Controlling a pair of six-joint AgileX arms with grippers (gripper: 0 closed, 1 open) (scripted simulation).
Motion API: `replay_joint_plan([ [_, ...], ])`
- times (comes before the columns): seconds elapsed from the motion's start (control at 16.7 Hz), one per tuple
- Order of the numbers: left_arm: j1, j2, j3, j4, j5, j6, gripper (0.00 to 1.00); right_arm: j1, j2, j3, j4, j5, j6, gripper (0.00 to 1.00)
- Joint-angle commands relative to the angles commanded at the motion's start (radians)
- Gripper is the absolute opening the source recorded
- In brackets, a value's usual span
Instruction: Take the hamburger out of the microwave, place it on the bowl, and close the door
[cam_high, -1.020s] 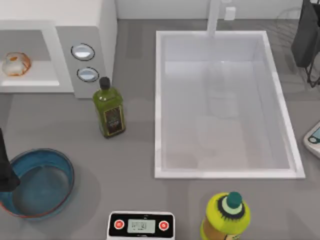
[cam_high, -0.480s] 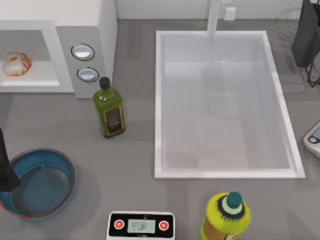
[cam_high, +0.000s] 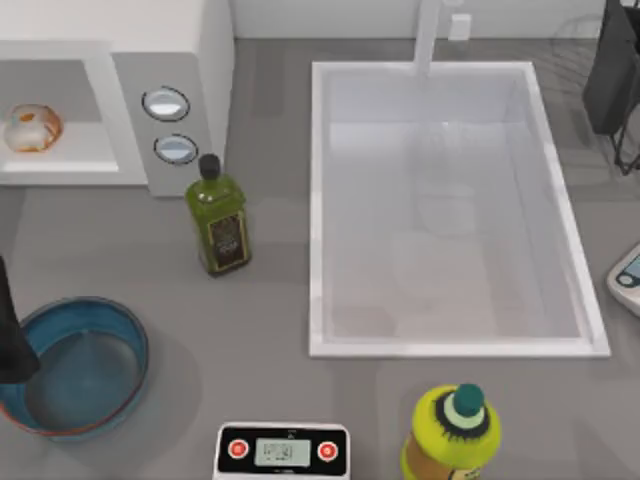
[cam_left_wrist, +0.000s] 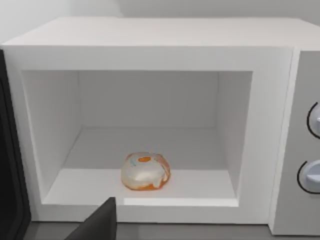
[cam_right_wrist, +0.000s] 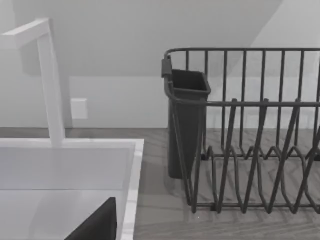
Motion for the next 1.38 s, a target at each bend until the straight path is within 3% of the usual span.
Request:
replay_joint_plan([
  [0.36, 0.003, 0.028, 0.01, 0.012, 0.002, 0.002, 1.0, 0.0, 0.0, 0.0, 0.0, 0.0, 0.0, 1.0],
  [0.6, 0.02, 0.201, 0.072, 0.088, 0.013, 0.01, 1.0, 0.0, 0.0, 0.0, 0.0, 0.0, 0.0, 1.0],
  [0.9, 0.05, 0.577, 0.215, 0.254, 0.039, 0.023, 1.0, 0.0, 0.0, 0.0, 0.0, 0.0, 0.0, 1.0],
  [1.38, 0.094, 1.356, 0.53, 0.601, 0.089, 0.044, 1.0, 0.0, 0.0, 0.0, 0.0, 0.0, 0.0, 1.0],
])
